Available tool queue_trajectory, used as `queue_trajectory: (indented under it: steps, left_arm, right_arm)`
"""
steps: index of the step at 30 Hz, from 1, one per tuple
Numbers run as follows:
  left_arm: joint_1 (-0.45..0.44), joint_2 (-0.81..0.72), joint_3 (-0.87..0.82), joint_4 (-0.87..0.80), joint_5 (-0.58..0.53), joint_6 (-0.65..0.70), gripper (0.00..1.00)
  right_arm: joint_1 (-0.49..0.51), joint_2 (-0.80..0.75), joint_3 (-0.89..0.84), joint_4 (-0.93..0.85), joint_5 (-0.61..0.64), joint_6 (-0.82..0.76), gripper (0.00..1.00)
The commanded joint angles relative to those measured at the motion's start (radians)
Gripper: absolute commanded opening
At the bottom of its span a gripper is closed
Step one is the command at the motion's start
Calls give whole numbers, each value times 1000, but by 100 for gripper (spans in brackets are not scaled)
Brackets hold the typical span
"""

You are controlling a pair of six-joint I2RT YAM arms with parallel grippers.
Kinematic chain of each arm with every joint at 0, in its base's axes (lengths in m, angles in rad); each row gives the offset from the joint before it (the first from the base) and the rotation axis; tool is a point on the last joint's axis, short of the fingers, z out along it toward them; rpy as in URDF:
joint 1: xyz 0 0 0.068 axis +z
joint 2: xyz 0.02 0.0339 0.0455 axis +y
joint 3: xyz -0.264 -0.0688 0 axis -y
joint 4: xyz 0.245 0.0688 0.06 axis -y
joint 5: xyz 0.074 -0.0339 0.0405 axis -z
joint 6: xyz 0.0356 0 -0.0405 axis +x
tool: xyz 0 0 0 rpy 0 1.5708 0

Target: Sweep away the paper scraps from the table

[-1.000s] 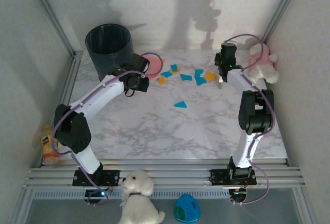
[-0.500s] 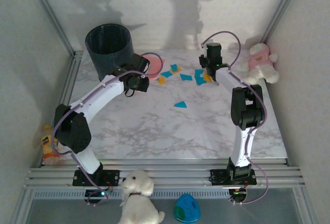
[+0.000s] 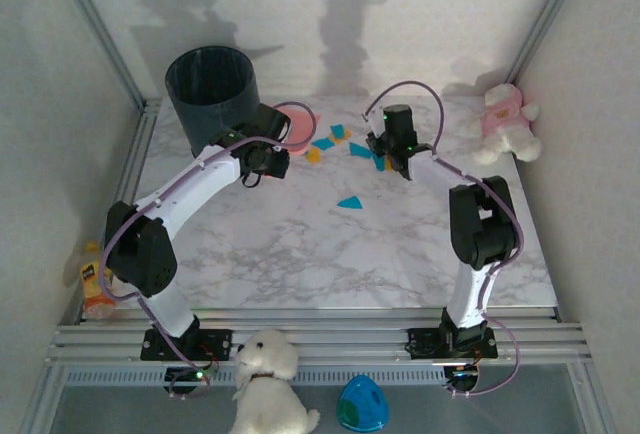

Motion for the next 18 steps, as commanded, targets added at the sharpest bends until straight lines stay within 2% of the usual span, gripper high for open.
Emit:
queue_trajectory:
  steps: [1,13,18]
  left_arm:
    - [3,-11,-8,-7,-10,13,0]
    - [3,-11,-8,-10,-13,13,0]
    - [3,-9,-8,-12,-13,15,0]
  right_arm:
    - [39,-53,-58,-37,-44,-1,0]
    - [136,-265,-184,-117,-60,14,0]
    - [148,-316,-195,-113,-14,43,0]
